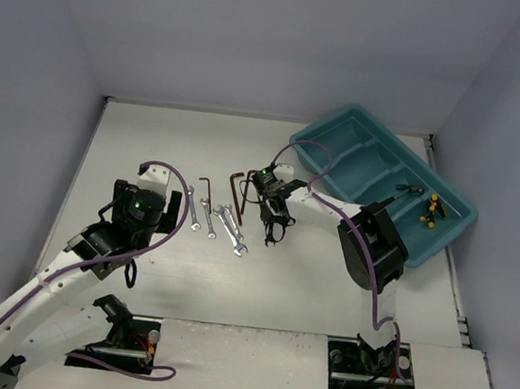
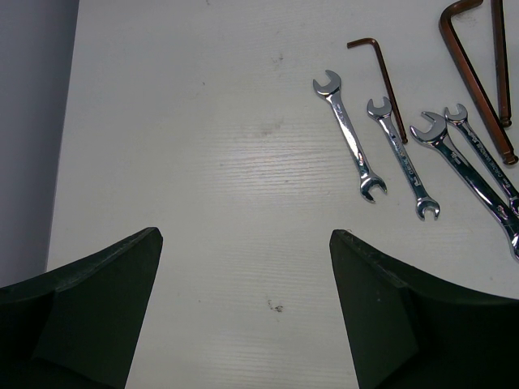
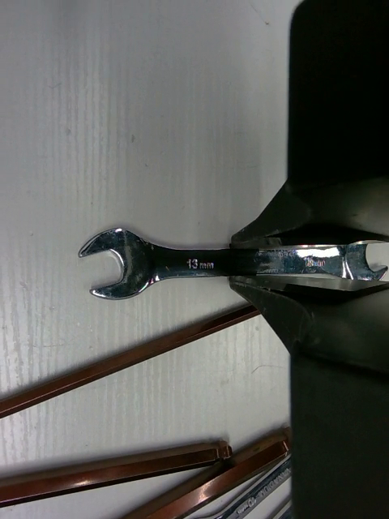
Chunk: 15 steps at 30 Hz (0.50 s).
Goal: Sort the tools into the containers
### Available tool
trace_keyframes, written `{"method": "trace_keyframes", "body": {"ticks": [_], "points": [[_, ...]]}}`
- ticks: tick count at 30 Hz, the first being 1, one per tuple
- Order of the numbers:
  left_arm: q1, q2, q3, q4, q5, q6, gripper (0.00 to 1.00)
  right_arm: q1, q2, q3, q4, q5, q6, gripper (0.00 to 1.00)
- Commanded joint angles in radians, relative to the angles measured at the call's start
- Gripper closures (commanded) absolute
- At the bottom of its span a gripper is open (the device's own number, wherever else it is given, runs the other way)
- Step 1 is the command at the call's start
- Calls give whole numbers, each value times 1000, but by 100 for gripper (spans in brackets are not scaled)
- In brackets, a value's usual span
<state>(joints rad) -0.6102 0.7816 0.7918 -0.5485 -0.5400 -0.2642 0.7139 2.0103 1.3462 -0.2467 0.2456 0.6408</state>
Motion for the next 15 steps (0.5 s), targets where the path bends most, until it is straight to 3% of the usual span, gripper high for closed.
{"method": "trace_keyframes", "body": {"ticks": [1,10,15], "points": [[6,-5,20,41,-20,16,19,-16,45,-7,-99,35,-8,100],[5,-9,18,42,-21,16,19,-88,-179,72,-101,79,-55,100],[6,-10,19,42,-23,16,19,-211,-291,158,-100,77,-96,100]]}}
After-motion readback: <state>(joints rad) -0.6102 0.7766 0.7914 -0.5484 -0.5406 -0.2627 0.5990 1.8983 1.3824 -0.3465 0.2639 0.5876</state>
